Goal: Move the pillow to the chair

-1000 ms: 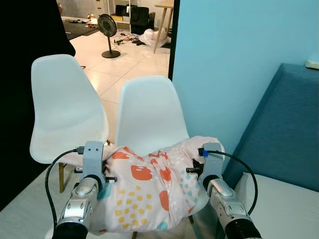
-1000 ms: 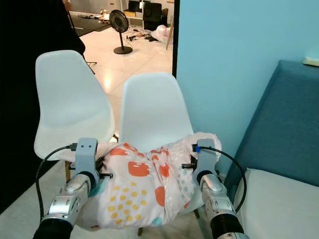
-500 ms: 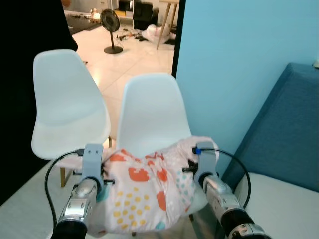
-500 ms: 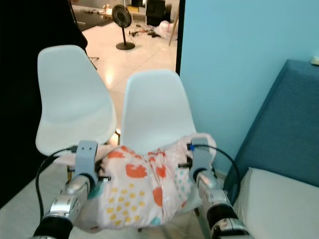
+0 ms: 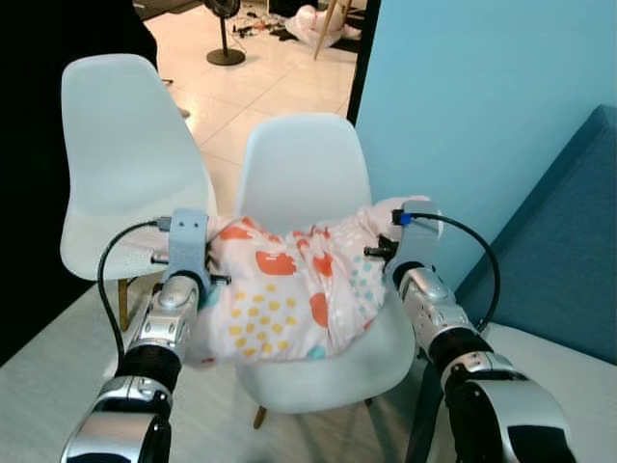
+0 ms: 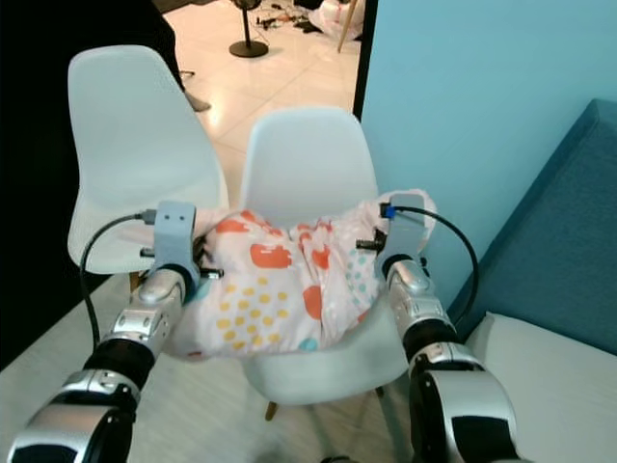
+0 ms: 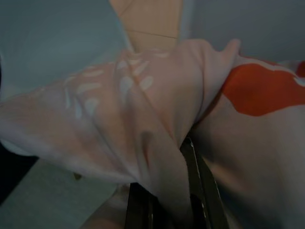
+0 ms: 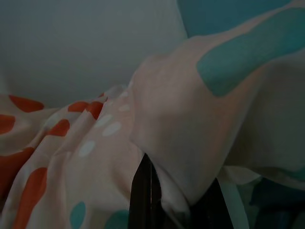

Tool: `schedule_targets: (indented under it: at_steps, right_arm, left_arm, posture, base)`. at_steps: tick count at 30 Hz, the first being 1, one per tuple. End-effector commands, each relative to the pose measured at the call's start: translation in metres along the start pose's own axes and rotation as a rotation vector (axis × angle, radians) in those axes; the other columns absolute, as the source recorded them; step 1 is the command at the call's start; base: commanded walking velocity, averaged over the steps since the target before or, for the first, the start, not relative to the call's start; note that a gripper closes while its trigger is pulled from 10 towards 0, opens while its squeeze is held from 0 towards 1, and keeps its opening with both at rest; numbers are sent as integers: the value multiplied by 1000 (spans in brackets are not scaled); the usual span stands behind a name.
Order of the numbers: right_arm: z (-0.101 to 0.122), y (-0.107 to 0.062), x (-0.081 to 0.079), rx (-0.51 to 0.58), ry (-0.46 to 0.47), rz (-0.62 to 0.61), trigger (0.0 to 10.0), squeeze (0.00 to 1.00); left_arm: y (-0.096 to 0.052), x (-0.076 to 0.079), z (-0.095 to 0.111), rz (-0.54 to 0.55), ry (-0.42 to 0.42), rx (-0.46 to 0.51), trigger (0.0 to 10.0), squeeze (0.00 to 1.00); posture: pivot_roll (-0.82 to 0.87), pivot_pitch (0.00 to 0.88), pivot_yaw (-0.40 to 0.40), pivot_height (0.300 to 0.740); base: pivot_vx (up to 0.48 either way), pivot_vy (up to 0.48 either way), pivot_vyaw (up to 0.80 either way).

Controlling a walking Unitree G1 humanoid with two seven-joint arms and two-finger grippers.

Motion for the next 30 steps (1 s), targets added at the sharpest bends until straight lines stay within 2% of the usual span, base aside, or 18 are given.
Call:
schedule_targets:
  at_steps: [1,3,8,13,26,30]
  right_arm:
    - [-7,-2,-4,1,-7,8,10000,0]
    - [-28,-9,-7,-58,-51,10,10000,0]
    - [-46,-14,-5,-124,-36,-15,10000,0]
    - [-44,-12,-8,-121,-20,-8,10000,0]
    - [-27,-6,-9,-77,-19,-5,10000,0]
    - [-25,-6,-8,-63,-19,-4,10000,0]
  left_arm:
    - [-5,7,-17,-36,29,-35,10000,0]
    - [-14,10,-42,-35,36,-110,10000,0]
    - [-19,10,-54,8,44,-131,10000,0]
    - [-17,8,-53,21,38,-130,10000,0]
    - [-10,5,-39,30,64,-79,10000,0]
    - [-10,6,-38,28,61,-72,10000,0]
  posture:
    - [41,158,-41,740]
    - [39,154,-38,740]
    - [42,145,-33,740]
    - [37,141,-33,740]
    - [36,123,-30,683]
    - [37,118,-30,683]
  base:
    - [0,0,0]
    - [0,0,0]
    - [0,0,0]
    - [0,0,0]
    - [0,0,0]
    - [0,0,0]
Point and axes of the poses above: a point about 5 cm out from each wrist's last joint towards the gripper, its own y axis pointing out of the wrist towards the gripper, its own z axis along the axis of the wrist's last joint, x = y × z, the point moved 1 cm from there along y, pointing out of the wrist towards the gripper, and after that the axes turned 8 degrees about -y, right-handed, at the moved point
